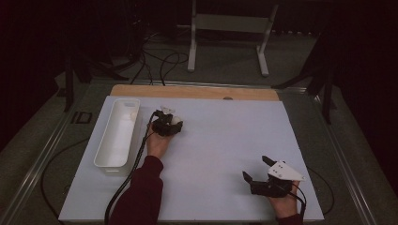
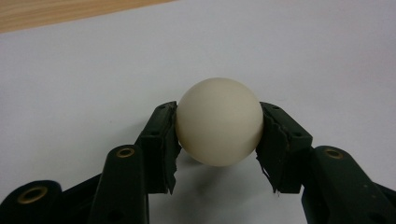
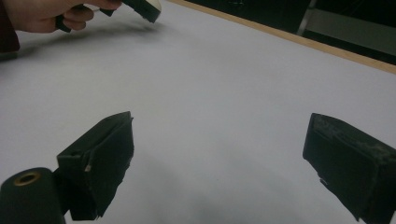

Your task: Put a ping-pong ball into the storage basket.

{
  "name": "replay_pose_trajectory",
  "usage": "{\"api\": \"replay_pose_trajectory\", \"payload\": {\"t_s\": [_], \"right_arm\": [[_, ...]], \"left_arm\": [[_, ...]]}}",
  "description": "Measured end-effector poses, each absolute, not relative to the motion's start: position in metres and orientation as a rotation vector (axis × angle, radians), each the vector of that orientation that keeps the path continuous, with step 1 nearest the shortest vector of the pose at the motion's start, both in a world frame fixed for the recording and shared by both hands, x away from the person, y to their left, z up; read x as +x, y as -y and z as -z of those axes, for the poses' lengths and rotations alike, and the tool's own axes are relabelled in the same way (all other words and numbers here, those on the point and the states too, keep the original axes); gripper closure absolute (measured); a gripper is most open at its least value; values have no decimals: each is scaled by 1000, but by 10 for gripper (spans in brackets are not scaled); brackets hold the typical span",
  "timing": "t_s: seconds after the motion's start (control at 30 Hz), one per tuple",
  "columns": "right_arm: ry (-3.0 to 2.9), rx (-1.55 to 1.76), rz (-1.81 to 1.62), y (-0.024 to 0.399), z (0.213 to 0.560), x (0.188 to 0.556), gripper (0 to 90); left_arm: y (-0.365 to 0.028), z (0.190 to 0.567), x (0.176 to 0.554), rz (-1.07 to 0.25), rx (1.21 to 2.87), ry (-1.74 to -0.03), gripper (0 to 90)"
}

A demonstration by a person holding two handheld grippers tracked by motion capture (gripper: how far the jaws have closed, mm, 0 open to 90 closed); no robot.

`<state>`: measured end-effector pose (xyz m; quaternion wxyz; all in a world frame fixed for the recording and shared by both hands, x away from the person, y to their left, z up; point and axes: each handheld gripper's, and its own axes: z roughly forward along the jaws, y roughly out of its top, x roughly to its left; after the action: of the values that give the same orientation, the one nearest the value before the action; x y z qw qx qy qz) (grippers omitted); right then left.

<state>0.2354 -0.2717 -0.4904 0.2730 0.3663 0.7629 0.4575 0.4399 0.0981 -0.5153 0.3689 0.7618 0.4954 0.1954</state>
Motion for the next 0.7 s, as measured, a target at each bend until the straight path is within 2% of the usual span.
{"api": "replay_pose_trajectory", "payload": {"t_s": [0.7], "right_arm": [[-2053,986,-1230,272,490,235,85]], "left_arm": [[-97,496,429,-518,1942,-1242,515]]}}
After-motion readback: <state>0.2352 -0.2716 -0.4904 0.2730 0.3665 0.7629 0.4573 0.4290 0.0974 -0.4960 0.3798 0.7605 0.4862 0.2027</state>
